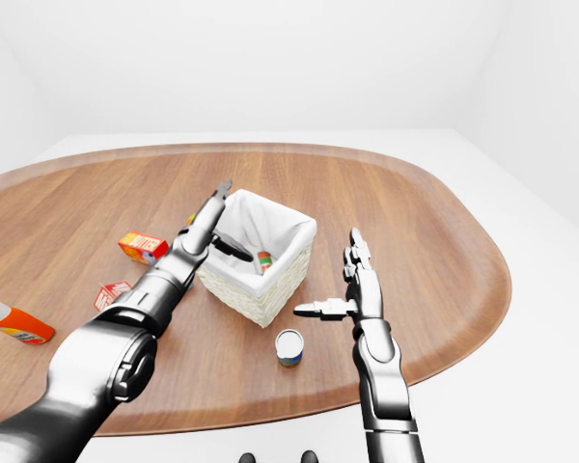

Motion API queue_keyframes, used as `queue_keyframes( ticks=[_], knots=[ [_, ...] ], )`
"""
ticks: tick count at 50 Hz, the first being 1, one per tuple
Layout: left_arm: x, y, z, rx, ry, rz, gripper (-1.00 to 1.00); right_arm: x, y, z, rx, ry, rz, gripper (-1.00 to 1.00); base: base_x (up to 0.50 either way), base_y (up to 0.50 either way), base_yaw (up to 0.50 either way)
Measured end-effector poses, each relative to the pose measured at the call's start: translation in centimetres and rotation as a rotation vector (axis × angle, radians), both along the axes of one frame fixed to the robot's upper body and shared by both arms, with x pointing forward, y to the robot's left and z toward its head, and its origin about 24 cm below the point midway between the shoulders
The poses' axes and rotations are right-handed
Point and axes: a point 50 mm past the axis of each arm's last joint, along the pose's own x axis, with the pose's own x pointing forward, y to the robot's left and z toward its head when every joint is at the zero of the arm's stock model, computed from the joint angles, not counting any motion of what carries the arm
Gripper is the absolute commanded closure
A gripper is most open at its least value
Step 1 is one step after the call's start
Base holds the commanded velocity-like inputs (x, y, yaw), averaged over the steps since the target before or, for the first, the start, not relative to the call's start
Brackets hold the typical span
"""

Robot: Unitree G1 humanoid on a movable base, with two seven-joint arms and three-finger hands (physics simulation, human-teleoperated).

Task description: Pick up the tomato sauce, and put it in the basket.

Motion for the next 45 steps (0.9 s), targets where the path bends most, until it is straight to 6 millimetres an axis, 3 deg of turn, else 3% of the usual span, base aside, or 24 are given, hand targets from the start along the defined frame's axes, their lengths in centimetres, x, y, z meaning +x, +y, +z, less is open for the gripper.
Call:
queue_keyframes(
  ticks=[29, 45],
  knots=[
    [0.2, -0.4, 3.2, -0.117, -0.126, -0.064, -1.00, 0.0, 0.0, -0.1, -0.002, 0.001, -0.002, -1.00, 0.00, 0.00, 0.00],
    [-1.6, 0.0, 5.9, -0.212, -0.234, -0.113, -1.00, 0.1, 0.0, -0.1, -0.003, 0.001, -0.003, -1.00, 0.00, 0.00, 0.00]
  ],
)
